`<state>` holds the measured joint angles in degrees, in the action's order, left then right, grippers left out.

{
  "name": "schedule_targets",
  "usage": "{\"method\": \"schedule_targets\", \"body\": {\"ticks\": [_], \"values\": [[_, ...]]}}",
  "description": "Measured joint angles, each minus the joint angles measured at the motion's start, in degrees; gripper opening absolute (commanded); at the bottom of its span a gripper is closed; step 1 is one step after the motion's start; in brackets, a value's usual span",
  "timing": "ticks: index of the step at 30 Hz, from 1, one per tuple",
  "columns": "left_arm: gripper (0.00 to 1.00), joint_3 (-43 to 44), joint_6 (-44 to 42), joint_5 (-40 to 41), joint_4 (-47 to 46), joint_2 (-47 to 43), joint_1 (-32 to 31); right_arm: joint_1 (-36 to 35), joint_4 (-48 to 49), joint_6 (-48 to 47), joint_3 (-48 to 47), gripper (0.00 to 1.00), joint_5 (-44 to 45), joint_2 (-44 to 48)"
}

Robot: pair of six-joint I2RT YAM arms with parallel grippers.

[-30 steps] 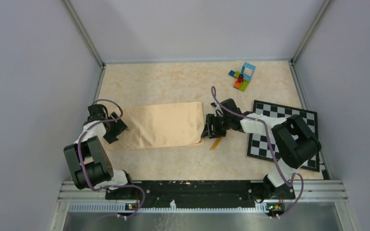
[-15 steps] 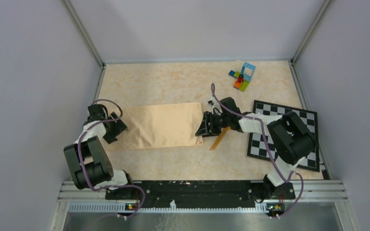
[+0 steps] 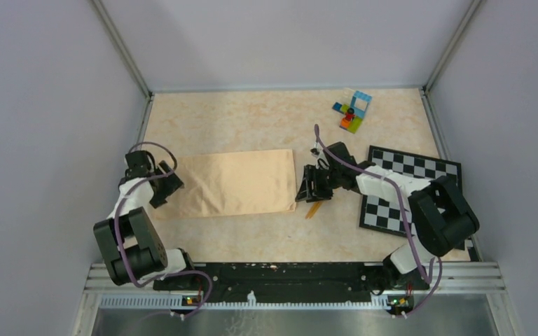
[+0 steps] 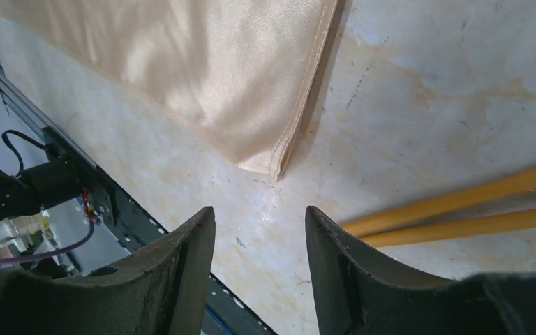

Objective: Fold the napkin into a case and place the utensils inside
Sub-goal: Smooth out the rectangle-folded napkin at the center of the board.

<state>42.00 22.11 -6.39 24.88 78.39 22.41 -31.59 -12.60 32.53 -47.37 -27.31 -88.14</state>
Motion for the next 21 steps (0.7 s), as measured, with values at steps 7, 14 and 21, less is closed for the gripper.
{"method": "schedule_targets", "body": {"ticks": [7, 14, 21], "values": [[0.87, 0.5, -1.1, -7.6, -2.9, -9.9, 0.0, -3.4, 4.9, 1.2, -6.8, 0.5, -4.6, -8.6], [0.84, 3.7, 0.1, -19.3, -8.5, -2.7, 0.0, -5.4, 14.3, 5.7, -6.0, 0.5, -7.2, -16.8], [0.84, 5.0, 1.5, -25.0, -9.1, 1.0, 0.0, -3.1, 16.8, 6.2, -3.3, 0.49, -7.1, -16.5]]}}
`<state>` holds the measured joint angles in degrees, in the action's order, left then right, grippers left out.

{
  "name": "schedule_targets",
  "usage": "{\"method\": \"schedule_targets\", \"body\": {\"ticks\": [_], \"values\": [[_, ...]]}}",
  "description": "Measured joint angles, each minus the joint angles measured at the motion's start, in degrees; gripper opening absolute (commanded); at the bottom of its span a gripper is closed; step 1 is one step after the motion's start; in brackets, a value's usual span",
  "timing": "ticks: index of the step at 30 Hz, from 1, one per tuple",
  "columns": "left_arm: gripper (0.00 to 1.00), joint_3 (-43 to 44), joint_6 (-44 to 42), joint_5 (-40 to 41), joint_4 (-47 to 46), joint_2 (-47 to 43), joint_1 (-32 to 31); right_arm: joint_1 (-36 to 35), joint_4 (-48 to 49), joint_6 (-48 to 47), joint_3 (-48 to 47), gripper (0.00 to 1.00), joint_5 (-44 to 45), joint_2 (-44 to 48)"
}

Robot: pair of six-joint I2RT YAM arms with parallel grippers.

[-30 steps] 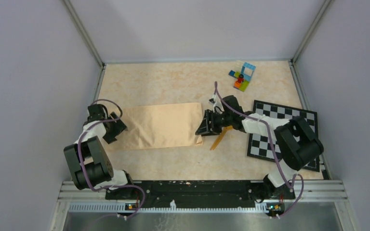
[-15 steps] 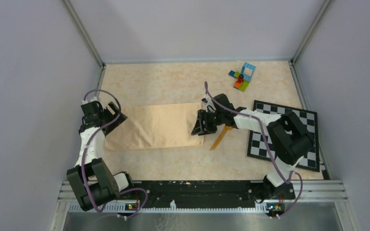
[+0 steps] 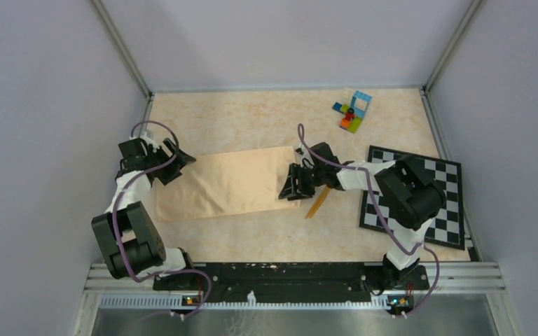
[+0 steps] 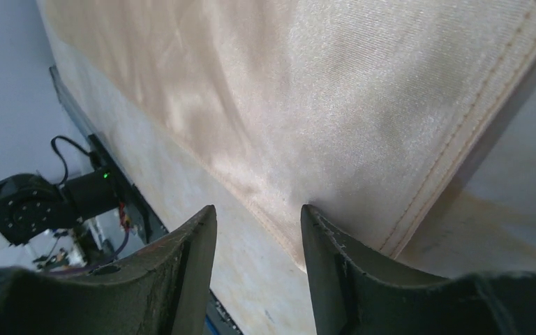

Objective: Fold the napkin into a case and place the utensils inside
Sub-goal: Smooth out the rectangle-folded napkin at the center of the board.

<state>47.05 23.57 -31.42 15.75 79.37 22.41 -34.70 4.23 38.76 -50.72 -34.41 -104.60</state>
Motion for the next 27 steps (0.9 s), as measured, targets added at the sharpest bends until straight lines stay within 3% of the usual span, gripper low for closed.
{"method": "schedule_targets", "body": {"ticks": [9, 14, 21, 27], "values": [[0.83, 1.6, 1.2, -3.8, -2.4, 1.2, 0.0, 2.6, -12.3, -8.8, -10.3, 0.51, 11.9, 1.0], [0.83, 4.8, 2.6, -4.7, -3.9, 7.7, 0.5, 2.9, -12.0, -8.1, -22.9, 0.52, 9.3, -4.2], [0.82, 8.1, 3.2, -2.8, -4.2, 14.1, 1.3, 4.5, -7.3, -5.5, -38.3, 0.52, 4.1, -18.2], [0.82, 9.2, 2.8, 0.8, -4.2, 16.9, 2.1, 7.1, -5.9, -3.4, -42.4, 0.52, 0.8, -26.1]]}}
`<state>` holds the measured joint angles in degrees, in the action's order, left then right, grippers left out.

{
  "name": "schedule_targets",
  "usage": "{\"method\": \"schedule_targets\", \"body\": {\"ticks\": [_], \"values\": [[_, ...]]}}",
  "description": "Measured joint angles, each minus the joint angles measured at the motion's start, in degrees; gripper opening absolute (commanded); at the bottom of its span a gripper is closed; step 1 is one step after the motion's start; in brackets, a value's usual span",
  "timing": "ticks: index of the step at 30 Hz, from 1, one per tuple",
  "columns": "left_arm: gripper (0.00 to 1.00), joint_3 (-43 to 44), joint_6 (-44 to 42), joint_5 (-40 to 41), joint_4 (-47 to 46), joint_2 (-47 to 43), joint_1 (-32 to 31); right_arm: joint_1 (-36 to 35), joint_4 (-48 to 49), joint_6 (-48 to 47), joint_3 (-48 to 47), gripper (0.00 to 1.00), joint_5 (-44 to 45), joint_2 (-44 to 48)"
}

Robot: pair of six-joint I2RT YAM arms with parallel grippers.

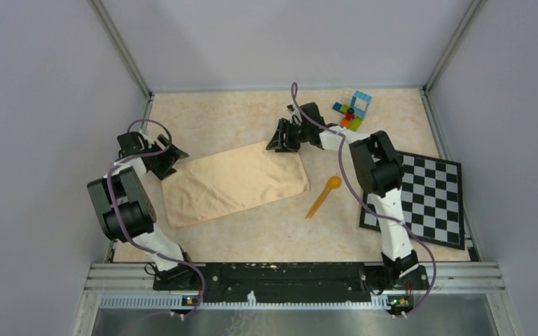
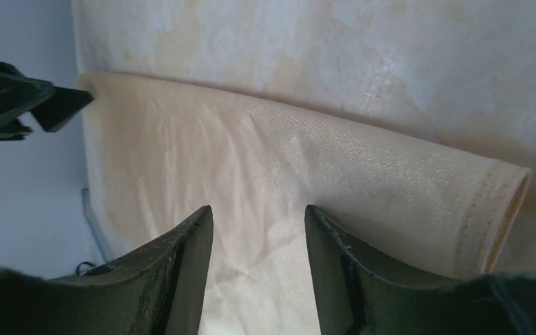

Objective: Fold the napkin into a case and place the utensils inside
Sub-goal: Smooth out the rectangle-folded napkin at the center of the board.

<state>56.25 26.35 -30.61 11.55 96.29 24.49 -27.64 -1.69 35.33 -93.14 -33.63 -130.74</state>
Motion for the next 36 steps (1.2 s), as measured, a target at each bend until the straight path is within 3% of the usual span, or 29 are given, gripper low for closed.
{"method": "schedule_targets", "body": {"ticks": [14, 22, 28, 32, 36], "values": [[0.83, 3.3, -2.5, 6.4, 1.7, 5.0, 2.8, 6.7, 0.2, -3.0, -4.7, 0.52, -3.1, -4.4], [0.89, 3.0, -3.5, 11.7, 7.9, -3.4, -1.6, 5.6, -9.5, -7.3, -5.1, 0.52, 3.8, -0.1], [0.94, -7.5, 0.9, 13.7, 9.0, -20.2, -5.9, 0.7, -2.9, -3.0, 9.0, 0.51, 0.3, 10.3], [0.97, -13.9, 2.8, 18.3, 13.3, -23.3, -3.9, -1.1, 0.7, -1.2, 17.9, 0.51, -2.6, 14.1], [0.99, -19.2, 4.7, 20.1, 16.0, -25.7, -0.8, 1.3, 2.8, -0.6, 25.0, 0.5, -3.3, 14.5]]}}
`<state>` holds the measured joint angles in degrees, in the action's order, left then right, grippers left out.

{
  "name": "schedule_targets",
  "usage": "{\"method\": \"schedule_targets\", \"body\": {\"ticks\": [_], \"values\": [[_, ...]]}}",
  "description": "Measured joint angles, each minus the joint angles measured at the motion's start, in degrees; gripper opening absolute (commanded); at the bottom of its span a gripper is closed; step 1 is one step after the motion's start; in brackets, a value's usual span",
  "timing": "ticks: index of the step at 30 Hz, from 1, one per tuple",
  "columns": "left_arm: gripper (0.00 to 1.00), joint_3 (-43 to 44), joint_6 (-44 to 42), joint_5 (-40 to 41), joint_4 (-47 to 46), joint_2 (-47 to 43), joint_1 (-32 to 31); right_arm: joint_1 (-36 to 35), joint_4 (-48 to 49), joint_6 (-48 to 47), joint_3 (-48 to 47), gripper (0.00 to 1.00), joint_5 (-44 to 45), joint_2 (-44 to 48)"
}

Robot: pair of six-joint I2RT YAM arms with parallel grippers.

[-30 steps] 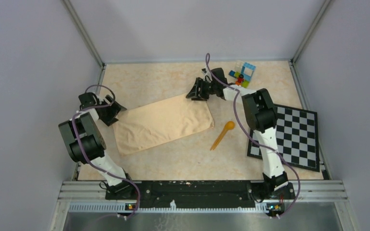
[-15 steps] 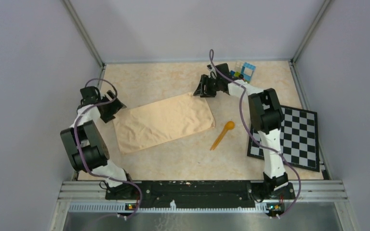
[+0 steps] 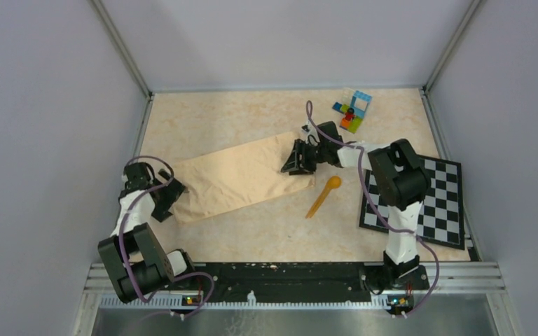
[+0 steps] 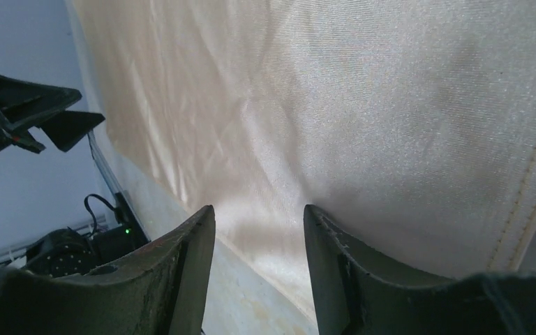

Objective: Fold the napkin into a case and place the utensils inside
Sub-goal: Smooth out the rectangle-folded napkin at the center of the board.

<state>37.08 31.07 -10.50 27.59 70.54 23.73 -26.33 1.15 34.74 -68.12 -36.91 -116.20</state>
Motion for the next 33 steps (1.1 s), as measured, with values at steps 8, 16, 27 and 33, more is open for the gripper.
{"method": "schedule_targets", "body": {"ticks": [8, 16, 27, 33], "values": [[0.99, -1.2, 4.9, 4.3, 6.3, -1.3, 1.1, 4.5, 1.0, -0.4, 4.9, 0.49, 0.9, 3.7], [0.99, 2.6, 5.0, 2.0, 8.4, -10.4, -2.3, 3.4, -2.8, -1.7, 5.2, 0.5, 3.0, 7.6], [0.99, -1.9, 9.1, -7.4, 4.8, -5.9, -9.7, 3.1, -3.8, -1.8, 5.1, 0.49, 2.8, 9.9], [0.99, -2.1, 9.2, -7.7, 3.5, -2.6, -10.2, 3.1, -4.2, -2.6, 5.1, 0.49, 4.0, 9.9]]}}
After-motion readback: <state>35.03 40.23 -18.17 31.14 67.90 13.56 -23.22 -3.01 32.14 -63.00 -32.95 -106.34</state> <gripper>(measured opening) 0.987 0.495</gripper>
